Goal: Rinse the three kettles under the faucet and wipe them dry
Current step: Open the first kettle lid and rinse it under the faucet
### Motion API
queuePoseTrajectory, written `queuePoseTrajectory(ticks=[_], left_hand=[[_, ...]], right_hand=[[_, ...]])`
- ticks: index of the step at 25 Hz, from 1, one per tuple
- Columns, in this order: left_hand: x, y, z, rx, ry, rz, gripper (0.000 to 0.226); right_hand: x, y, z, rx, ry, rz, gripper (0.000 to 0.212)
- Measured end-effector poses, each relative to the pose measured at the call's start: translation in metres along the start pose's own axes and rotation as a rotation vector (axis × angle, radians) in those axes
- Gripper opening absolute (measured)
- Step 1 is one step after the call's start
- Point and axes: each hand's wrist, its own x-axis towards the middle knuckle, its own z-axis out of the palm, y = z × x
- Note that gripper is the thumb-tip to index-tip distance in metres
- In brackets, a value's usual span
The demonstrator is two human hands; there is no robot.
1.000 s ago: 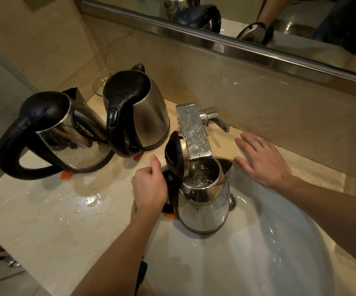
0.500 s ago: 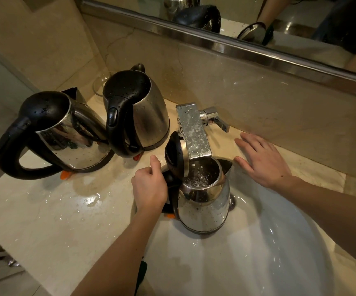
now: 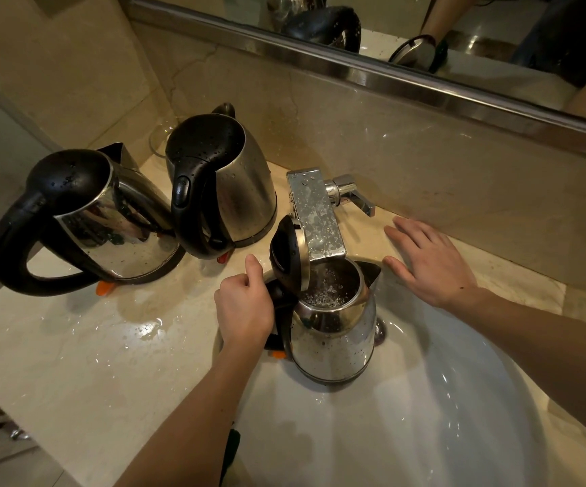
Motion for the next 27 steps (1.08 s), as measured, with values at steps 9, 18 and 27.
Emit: queuePoseTrajectory(ticks=[9, 18, 27], left_hand=[[0.0004, -0.0010, -0.0006, 0.000, 0.005, 0.005, 0.060], [-0.0010, 0.0011, -0.0003, 0.000, 0.001, -0.002, 0.060], [-0.0014, 0.0014, -0.0023, -0.003, 0.006, 0.008, 0.060]], right_hand=[[0.0000, -0.0013, -0.0010, 0.005, -0.001, 0.003, 0.072], [0.0002, -0.0018, -0.0026, -0.001, -0.015, 0.007, 0.075], [0.0000, -0.0016, -0.0020, 0.005, -0.014, 0.007, 0.074]])
